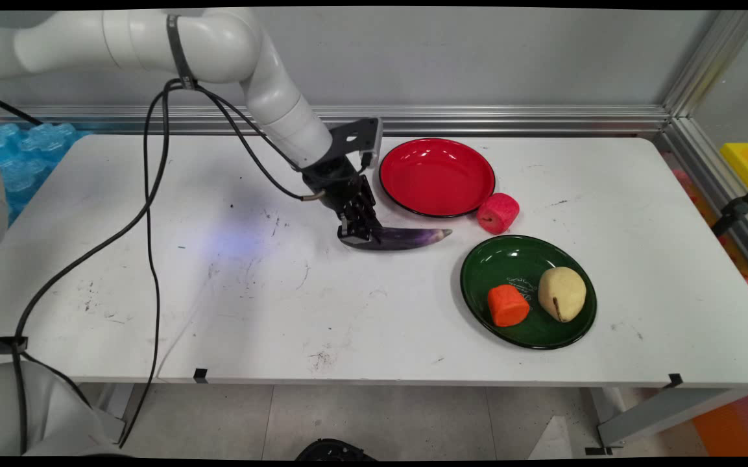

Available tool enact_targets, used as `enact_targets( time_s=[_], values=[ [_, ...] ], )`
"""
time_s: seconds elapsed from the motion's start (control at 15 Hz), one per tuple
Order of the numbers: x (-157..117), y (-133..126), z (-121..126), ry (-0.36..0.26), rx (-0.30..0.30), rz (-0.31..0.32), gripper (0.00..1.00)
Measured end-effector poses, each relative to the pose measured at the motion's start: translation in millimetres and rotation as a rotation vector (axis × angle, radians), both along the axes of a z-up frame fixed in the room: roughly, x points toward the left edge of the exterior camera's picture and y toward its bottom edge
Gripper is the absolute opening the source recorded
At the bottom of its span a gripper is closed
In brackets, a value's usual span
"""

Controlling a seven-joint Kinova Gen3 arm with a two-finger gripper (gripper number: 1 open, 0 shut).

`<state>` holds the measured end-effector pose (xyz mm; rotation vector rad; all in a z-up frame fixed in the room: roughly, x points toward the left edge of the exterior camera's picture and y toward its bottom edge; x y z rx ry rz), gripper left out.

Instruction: Place the picked object on the table

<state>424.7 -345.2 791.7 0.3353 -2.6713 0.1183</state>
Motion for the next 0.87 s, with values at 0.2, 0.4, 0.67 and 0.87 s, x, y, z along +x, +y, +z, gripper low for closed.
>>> enact_targets(
  time_s=[0.2, 0.4, 0.67, 0.87],
  values=[
    [-0.5, -1.6, -10.4, -0.009, 0.010, -0.015, 0.00],
    [-0.1, -2.0, -17.3, -0.013, 0.017, -0.027, 0.00],
    [1.1, -0.7, -20.9, -0.012, 0.021, -0.041, 1.00],
    [1.6, 0.9, -18.8, -0.005, 0.018, -0.046, 1.00]
  ],
)
